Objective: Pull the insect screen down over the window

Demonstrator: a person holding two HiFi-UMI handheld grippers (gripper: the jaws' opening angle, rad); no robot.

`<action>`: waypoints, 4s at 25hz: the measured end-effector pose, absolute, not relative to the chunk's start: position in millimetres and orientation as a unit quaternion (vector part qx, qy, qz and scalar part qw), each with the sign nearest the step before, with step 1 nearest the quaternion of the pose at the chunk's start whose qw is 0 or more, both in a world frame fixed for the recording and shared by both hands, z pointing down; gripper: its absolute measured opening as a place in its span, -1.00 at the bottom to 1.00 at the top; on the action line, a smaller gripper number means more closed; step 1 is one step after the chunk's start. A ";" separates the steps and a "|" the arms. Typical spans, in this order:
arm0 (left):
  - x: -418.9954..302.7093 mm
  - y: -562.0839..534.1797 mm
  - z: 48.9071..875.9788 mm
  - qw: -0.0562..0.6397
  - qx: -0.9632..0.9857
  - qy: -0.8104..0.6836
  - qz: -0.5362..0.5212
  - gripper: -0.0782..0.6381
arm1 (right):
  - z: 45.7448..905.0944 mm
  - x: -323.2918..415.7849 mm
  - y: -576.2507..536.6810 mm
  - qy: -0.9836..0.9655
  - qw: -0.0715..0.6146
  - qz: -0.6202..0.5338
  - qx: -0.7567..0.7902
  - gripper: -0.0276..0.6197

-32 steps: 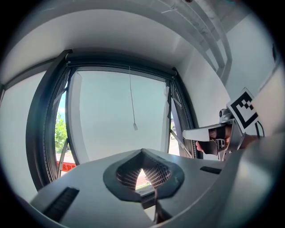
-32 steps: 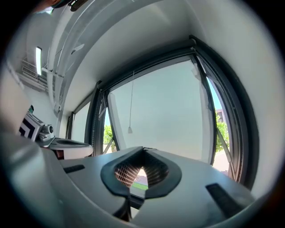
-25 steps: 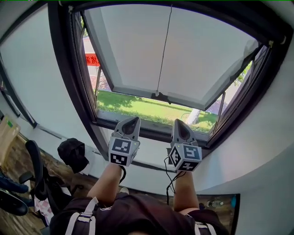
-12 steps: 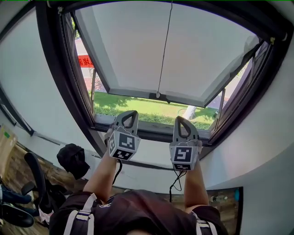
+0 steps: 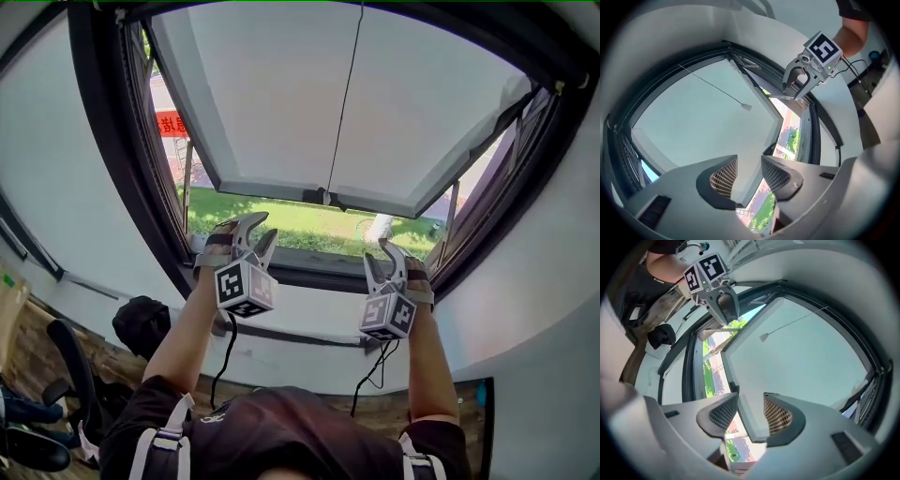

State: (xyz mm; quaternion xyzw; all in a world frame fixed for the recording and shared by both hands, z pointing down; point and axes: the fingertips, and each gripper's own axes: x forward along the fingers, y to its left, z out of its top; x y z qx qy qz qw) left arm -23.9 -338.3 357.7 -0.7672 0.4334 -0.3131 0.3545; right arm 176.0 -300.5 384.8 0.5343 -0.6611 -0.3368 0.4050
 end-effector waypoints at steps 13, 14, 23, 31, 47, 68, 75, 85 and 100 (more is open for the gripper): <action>-94.9 -383.6 240.0 0.428 -0.717 0.407 -0.371 -0.34 | 204.5 260.5 -290.5 -0.562 0.457 -0.399 0.563 -0.50; -102.3 -386.7 223.2 0.435 -0.708 0.411 -0.374 -0.34 | 185.7 261.4 -289.9 -0.558 0.455 -0.405 0.564 -0.50; -146.3 -397.5 59.9 0.510 -0.646 0.456 -0.338 -0.50 | 56.6 276.4 -298.6 -0.508 0.443 -0.451 0.585 -0.49; -172.1 -397.3 -46.7 0.547 -0.587 0.511 -0.309 -0.51 | -30.4 308.5 -298.6 -0.462 0.423 -0.460 0.629 -0.49; -182.9 -422.7 -61.3 0.518 -0.580 0.509 -0.369 -0.65 | -72.4 333.5 -311.5 -0.434 0.455 -0.429 0.649 -0.58; -182.1 -426.8 -33.9 0.517 -0.562 0.489 -0.422 -0.70 | -45.6 343.3 -329.9 -0.384 0.535 -0.423 0.622 -0.83; -183.5 -424.9 4.6 0.488 -0.581 0.452 -0.469 -0.71 | -10.1 340.9 -326.5 -0.413 0.578 -0.389 0.586 -0.84; -183.7 -417.4 69.4 0.435 -0.619 0.380 -0.532 -0.71 | 51.7 339.1 -322.5 -0.454 0.623 -0.346 0.535 -0.84; -186.0 -413.2 171.1 0.406 -0.620 0.351 -0.573 -0.71 | 153.0 344.4 -321.0 -0.464 0.653 -0.323 0.504 -0.84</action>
